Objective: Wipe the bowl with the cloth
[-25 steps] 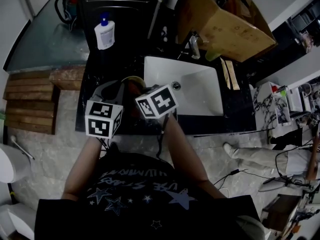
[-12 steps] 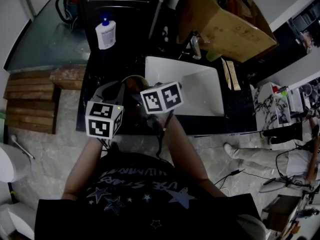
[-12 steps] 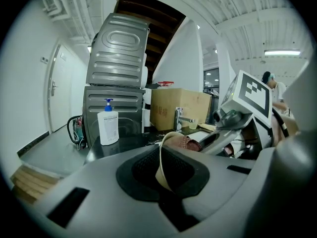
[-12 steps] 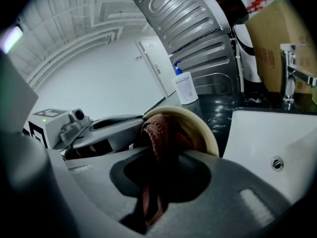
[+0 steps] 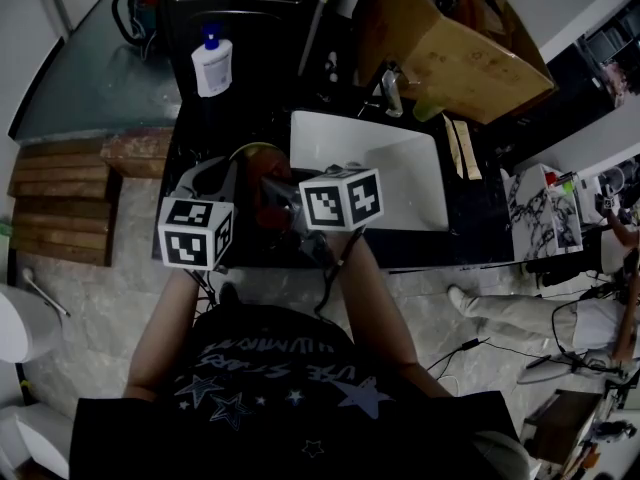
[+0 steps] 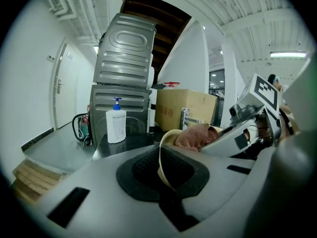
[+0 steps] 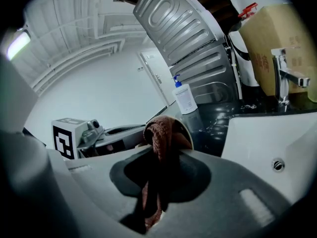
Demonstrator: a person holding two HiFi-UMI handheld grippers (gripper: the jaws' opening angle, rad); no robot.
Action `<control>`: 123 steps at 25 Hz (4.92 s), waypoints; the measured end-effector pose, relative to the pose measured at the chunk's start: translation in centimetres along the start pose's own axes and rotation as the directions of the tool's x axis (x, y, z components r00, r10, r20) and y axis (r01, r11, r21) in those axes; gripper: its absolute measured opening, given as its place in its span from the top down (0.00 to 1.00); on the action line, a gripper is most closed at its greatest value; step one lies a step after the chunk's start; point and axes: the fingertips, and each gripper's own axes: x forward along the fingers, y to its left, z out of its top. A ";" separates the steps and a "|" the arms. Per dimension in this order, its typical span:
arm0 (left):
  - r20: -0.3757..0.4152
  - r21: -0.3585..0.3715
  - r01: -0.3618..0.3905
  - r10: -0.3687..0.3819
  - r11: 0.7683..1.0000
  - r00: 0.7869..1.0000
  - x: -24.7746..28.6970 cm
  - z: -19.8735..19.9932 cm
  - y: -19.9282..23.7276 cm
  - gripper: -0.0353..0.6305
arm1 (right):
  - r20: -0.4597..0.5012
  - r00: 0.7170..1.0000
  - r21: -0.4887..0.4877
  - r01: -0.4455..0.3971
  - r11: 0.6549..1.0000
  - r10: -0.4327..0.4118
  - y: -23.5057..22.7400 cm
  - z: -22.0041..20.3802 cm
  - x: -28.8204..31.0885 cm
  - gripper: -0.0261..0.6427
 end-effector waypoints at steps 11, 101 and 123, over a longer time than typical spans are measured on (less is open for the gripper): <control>-0.019 -0.279 -0.029 0.025 0.960 1.000 -2.3 -1.4 6.7 0.92 | 0.148 0.986 -0.174 0.100 0.980 -0.074 -1.4 2.7 -5.1 0.86; 0.124 -0.479 0.193 -0.152 0.856 0.981 -0.7 5.2 4.4 0.92 | 0.363 0.931 -0.152 0.009 0.988 0.048 3.0 0.5 4.0 0.86; -0.034 -0.405 0.146 -0.174 0.902 0.984 -2.0 -0.2 4.2 0.92 | 0.413 0.907 -0.055 0.115 0.992 -0.082 -2.5 1.0 0.0 0.86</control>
